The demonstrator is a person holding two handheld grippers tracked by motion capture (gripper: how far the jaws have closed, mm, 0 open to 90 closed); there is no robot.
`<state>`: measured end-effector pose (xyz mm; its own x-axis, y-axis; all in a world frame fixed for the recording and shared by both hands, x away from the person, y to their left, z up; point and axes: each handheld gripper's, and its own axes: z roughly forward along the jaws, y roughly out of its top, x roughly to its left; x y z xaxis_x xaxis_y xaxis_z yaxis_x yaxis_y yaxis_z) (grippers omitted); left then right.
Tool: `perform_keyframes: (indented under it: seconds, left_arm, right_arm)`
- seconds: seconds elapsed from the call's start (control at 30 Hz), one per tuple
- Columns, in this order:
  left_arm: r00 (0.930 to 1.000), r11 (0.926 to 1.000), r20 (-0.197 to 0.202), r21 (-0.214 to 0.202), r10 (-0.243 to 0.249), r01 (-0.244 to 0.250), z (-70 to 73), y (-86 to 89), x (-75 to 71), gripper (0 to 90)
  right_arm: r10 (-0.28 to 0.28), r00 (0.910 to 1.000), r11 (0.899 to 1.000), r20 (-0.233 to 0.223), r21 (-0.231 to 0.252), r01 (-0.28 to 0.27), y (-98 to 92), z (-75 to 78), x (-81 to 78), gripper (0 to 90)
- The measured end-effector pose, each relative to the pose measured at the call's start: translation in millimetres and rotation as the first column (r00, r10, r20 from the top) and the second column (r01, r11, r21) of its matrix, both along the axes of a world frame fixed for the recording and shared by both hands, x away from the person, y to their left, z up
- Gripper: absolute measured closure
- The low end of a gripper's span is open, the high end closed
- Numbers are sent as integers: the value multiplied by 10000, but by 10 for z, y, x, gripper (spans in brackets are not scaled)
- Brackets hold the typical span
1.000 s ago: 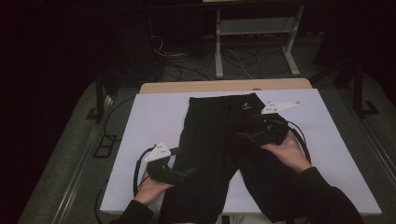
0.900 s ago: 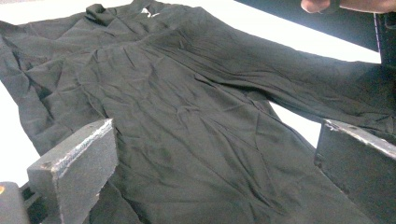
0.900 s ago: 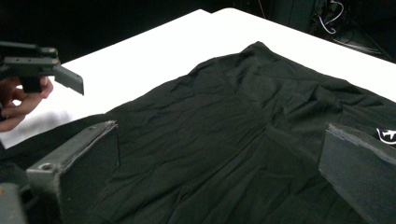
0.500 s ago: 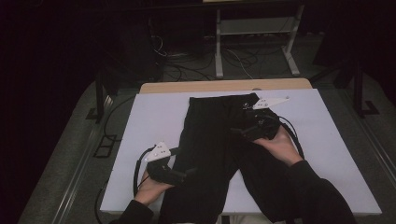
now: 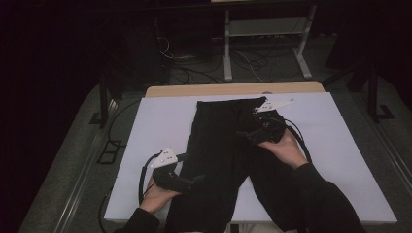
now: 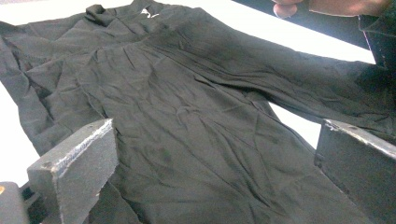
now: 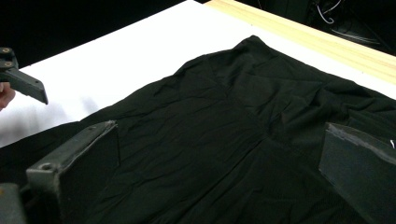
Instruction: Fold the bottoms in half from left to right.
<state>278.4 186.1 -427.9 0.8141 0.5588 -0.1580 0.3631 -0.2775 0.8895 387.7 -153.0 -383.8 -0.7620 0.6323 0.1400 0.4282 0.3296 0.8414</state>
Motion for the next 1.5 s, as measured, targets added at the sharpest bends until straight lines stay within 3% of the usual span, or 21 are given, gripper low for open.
perform_keyframes:
  seconds: [0.7,1.5]
  left_arm:
    - [10000,10000,-11,38,-49,49,-6,-7,3,0]
    - [10000,10000,-3,-1,-70,70,0,-3,-1,0]
  right_arm:
    - [-523,9979,9986,-375,-142,518,41,-237,212,0]
    - [-368,9987,9992,-343,-178,362,367,-244,420,0]
